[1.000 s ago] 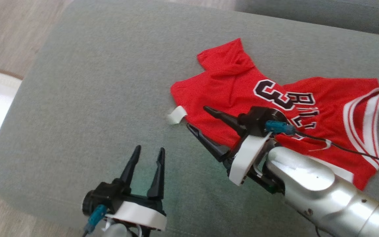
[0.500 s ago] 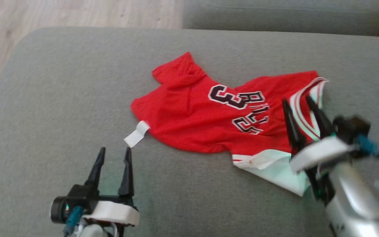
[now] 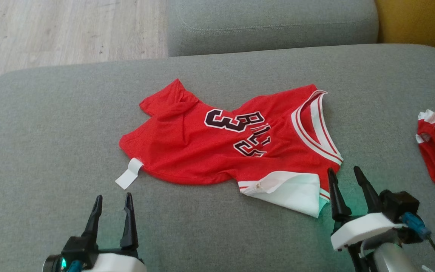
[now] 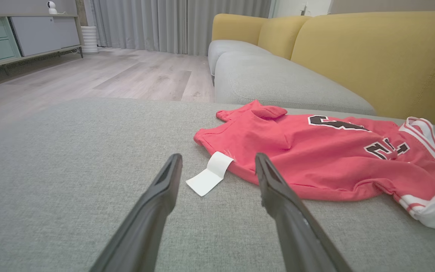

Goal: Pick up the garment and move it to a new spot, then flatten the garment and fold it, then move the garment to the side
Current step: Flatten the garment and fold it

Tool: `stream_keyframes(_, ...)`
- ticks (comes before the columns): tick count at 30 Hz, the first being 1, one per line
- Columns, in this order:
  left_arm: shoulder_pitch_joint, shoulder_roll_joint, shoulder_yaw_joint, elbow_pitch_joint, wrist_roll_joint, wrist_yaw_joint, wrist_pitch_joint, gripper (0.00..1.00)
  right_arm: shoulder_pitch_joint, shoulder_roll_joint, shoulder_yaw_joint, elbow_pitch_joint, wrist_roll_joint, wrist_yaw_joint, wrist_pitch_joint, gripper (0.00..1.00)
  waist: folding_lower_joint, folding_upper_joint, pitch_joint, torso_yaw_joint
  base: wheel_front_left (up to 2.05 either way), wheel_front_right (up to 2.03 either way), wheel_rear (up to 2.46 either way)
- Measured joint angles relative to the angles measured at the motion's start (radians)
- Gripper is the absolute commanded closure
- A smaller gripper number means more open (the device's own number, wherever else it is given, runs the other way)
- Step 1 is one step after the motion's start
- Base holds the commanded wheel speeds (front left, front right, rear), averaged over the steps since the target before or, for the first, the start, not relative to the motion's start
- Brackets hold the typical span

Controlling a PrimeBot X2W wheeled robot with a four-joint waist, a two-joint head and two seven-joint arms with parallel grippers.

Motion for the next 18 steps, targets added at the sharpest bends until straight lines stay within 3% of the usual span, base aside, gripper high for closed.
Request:
stream_keyframes(7,-0.001,0.000,-0.006,-0.002,0.000,0.000,0.000,0.00,0.001,0.008,0.007,0.023,0.000,0.000,0.000,0.00,0.0001,0.0000,0.007,0.008,0.00,0.00,0.00)
stream_keyframes(18,-0.005,0.000,-0.036,-0.003,-0.005,-0.002,0.000,0.00,-0.078,0.011,0.036,0.205,-0.009,0.000,0.000,0.00,0.0002,0.0000,0.031,0.051,0.00,0.00,0.00)
